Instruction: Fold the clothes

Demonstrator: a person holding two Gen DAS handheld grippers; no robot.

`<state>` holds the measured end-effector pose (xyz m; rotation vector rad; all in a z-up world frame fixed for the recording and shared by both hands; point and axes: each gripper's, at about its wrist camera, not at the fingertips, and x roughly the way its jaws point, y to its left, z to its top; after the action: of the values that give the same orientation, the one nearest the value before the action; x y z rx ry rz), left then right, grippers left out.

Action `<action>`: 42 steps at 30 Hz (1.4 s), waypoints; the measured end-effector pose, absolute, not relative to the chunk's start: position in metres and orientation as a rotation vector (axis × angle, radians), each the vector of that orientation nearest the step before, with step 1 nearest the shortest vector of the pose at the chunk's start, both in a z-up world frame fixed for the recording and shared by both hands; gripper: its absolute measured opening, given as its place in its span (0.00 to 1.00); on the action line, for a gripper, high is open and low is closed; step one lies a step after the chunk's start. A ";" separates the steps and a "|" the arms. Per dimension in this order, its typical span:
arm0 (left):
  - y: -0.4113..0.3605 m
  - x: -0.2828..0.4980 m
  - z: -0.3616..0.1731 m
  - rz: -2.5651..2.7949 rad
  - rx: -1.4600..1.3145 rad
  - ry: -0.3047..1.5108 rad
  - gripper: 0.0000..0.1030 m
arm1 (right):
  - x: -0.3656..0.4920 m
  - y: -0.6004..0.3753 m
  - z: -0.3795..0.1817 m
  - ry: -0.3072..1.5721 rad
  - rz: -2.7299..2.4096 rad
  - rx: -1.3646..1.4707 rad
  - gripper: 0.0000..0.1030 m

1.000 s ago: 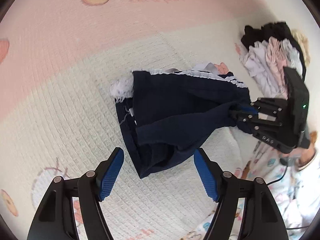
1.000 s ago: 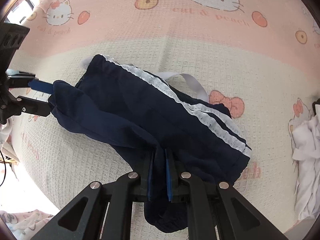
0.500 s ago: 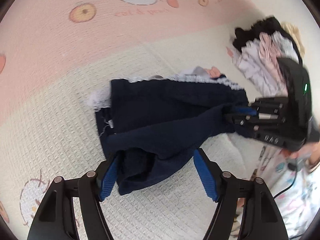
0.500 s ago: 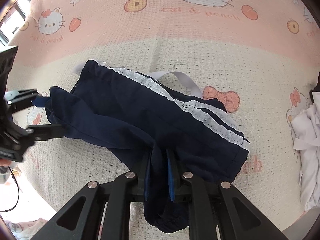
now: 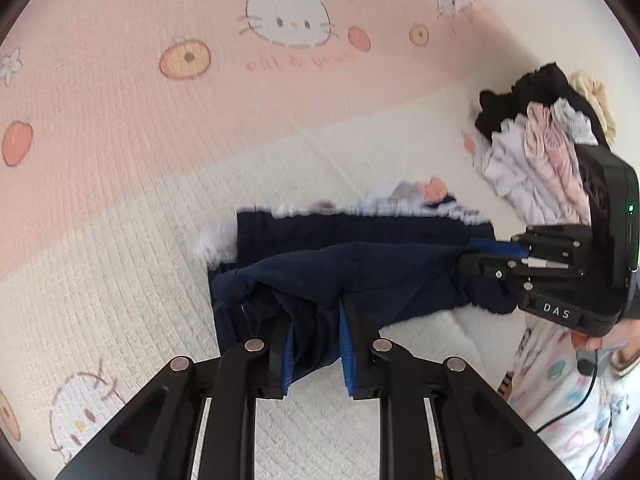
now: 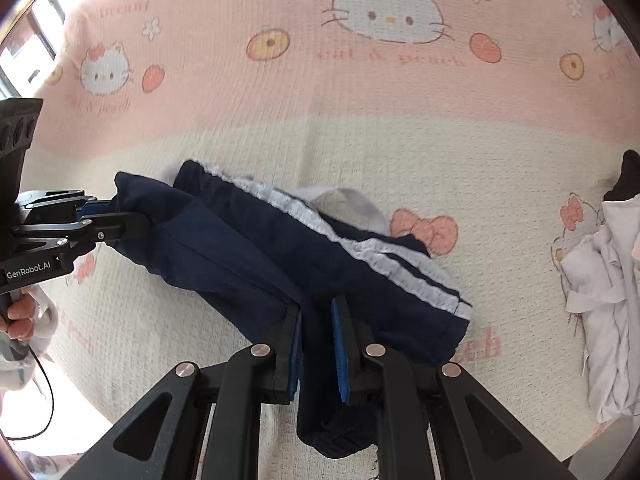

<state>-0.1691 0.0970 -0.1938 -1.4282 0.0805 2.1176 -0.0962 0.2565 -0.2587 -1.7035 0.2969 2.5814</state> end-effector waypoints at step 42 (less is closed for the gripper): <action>0.075 -0.211 -0.191 2.162 -1.616 -0.092 0.76 | -0.082 0.345 -0.227 0.791 2.572 -1.393 0.72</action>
<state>-0.2112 0.0751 -0.1914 -1.6163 -0.0916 2.1622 -0.0825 0.3446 -0.2272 -1.3932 0.7906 2.5719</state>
